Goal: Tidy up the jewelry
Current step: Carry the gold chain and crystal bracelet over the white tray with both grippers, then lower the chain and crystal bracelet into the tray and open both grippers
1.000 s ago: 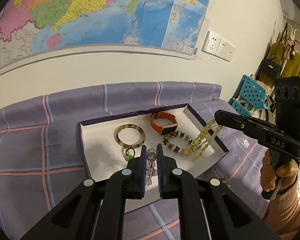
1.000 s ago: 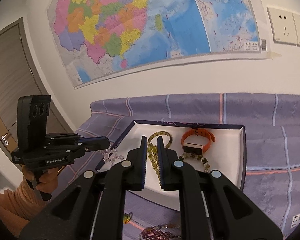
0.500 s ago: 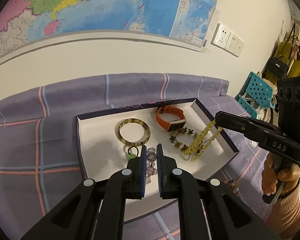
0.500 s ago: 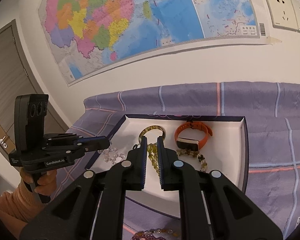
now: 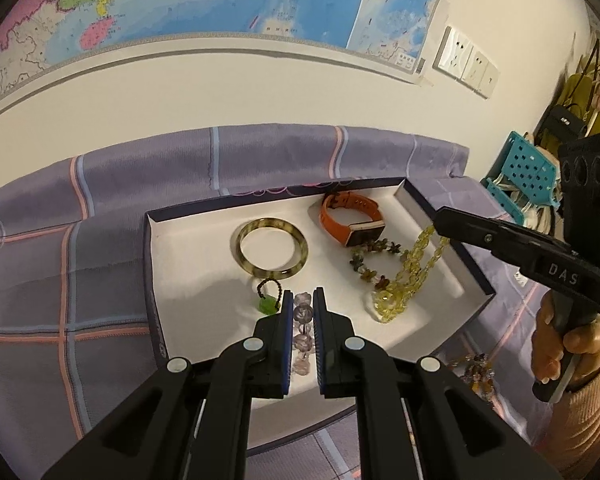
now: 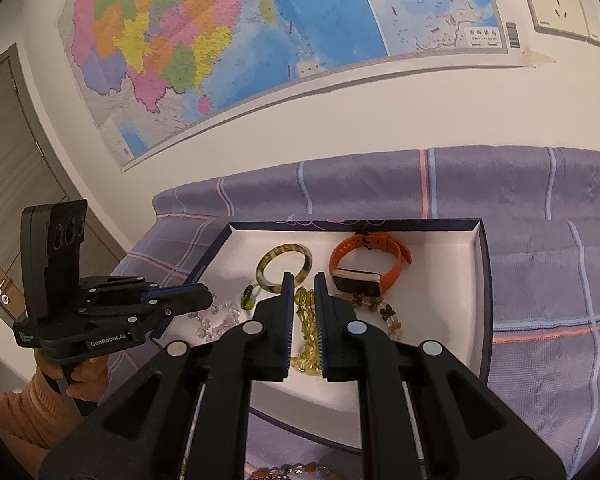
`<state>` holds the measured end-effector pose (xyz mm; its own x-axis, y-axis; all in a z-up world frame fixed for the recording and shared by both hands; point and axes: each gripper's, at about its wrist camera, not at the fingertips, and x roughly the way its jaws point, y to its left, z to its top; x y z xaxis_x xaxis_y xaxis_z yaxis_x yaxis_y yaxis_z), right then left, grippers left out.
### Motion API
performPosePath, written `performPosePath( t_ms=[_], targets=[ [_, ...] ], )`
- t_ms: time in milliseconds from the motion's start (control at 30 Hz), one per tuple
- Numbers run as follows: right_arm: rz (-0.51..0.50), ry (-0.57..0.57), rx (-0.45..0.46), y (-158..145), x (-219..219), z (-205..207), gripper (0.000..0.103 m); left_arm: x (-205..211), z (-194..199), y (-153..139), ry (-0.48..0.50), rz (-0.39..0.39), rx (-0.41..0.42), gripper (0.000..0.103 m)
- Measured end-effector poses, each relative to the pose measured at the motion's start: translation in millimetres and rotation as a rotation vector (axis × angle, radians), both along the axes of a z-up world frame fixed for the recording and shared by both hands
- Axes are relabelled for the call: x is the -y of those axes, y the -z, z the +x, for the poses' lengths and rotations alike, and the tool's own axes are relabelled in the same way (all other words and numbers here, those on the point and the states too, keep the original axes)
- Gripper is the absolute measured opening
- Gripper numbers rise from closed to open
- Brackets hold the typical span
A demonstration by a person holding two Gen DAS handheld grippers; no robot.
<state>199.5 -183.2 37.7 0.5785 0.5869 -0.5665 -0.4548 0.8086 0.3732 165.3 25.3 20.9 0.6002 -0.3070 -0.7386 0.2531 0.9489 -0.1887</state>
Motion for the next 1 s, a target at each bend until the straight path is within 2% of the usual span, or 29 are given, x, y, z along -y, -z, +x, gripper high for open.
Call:
performPosePath(
  t_ms=[300,667,867,1000],
  targets=[
    [-0.022,0.031,-0.037,14,2,12,0.01,7,8,11,-0.019,0.051,-0.016,0.008],
    [-0.039,0.045,-0.084,31,2,22,0.011,5,13,20,-0.035,0.051,-0.042,0.01],
    [-0.04,0.057,-0.092,34,4,23,0.013,9,11,18,-0.044,0.075,-0.021,0.011],
    [-0.044,0.066,-0.099,35,5,24,0.013,12,8,17,-0.05,0.094,-0.001,0.017]
  ],
)
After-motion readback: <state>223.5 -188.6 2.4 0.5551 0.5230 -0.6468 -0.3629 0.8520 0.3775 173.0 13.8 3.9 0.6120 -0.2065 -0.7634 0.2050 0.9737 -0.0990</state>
